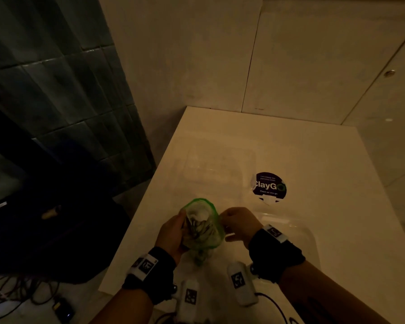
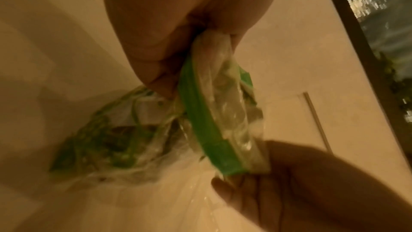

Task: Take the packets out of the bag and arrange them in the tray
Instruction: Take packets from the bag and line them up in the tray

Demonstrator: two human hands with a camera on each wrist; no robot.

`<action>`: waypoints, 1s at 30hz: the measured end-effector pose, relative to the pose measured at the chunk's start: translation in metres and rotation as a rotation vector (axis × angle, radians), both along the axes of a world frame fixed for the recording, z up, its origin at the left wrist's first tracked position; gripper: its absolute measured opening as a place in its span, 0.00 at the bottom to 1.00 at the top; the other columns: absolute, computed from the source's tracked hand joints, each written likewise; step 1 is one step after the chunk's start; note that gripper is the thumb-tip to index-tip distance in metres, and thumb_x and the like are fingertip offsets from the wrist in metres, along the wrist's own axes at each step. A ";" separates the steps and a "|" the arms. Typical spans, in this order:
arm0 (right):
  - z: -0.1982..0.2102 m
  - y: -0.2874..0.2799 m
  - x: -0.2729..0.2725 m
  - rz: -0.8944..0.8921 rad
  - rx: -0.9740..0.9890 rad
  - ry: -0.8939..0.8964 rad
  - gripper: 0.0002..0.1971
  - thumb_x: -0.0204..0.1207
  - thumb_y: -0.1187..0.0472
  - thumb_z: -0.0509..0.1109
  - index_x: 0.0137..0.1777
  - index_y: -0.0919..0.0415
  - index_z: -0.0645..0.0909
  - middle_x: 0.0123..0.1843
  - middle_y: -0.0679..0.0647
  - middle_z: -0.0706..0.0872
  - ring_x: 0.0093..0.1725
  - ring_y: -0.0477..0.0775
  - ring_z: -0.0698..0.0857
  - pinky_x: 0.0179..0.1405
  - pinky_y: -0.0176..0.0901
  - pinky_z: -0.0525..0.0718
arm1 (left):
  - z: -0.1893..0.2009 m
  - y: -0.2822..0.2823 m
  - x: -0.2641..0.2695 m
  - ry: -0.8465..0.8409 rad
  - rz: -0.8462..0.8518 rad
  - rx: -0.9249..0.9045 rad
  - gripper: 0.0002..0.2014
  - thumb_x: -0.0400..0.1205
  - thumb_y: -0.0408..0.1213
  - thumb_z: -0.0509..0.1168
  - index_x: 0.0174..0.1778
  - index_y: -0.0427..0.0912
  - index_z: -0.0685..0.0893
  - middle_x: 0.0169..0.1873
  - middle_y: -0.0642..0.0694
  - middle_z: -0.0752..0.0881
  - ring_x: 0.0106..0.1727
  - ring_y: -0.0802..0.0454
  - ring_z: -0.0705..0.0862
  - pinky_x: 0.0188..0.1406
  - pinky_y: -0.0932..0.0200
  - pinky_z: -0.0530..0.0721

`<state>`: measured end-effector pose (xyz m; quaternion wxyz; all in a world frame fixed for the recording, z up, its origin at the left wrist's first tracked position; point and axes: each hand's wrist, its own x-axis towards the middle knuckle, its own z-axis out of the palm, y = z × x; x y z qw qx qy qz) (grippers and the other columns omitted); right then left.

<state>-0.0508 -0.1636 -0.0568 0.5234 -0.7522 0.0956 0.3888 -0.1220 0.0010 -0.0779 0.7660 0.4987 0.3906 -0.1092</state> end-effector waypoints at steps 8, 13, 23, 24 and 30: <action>0.001 -0.011 -0.004 -0.083 0.139 0.022 0.06 0.75 0.72 0.66 0.41 0.67 0.84 0.38 0.62 0.84 0.38 0.57 0.83 0.44 0.52 0.83 | 0.001 0.005 -0.002 -0.012 -0.091 0.151 0.17 0.85 0.49 0.59 0.50 0.42 0.87 0.47 0.39 0.90 0.50 0.39 0.87 0.42 0.45 0.87; -0.005 -0.024 -0.003 -0.138 0.229 -0.029 0.06 0.79 0.71 0.64 0.46 0.69 0.83 0.38 0.62 0.83 0.35 0.56 0.81 0.41 0.48 0.80 | 0.005 0.011 -0.002 -0.049 -0.158 0.214 0.16 0.85 0.46 0.60 0.52 0.36 0.83 0.49 0.36 0.86 0.47 0.41 0.85 0.34 0.50 0.86; 0.001 -0.009 0.007 0.701 -0.323 -0.980 0.22 0.71 0.72 0.65 0.61 0.50 0.79 0.73 0.52 0.67 0.67 0.53 0.70 0.64 0.46 0.77 | 0.002 0.012 -0.010 -0.449 -0.457 0.726 0.21 0.79 0.32 0.67 0.56 0.66 0.72 0.61 0.57 0.70 0.55 0.53 0.81 0.36 0.62 0.86; -0.001 -0.008 0.010 0.718 -0.350 -0.977 0.21 0.72 0.71 0.65 0.61 0.50 0.79 0.74 0.52 0.67 0.68 0.54 0.70 0.64 0.47 0.77 | 0.001 0.012 -0.011 -0.486 -0.482 0.801 0.19 0.80 0.31 0.66 0.53 0.64 0.73 0.59 0.57 0.71 0.55 0.56 0.80 0.42 0.60 0.86; -0.002 -0.006 0.020 0.506 -0.241 -1.002 0.05 0.76 0.61 0.71 0.49 0.55 0.87 0.67 0.52 0.77 0.64 0.55 0.76 0.61 0.51 0.79 | 0.001 0.005 -0.013 -0.520 -0.481 0.835 0.19 0.79 0.22 0.62 0.52 0.54 0.79 0.58 0.59 0.75 0.58 0.58 0.78 0.57 0.51 0.85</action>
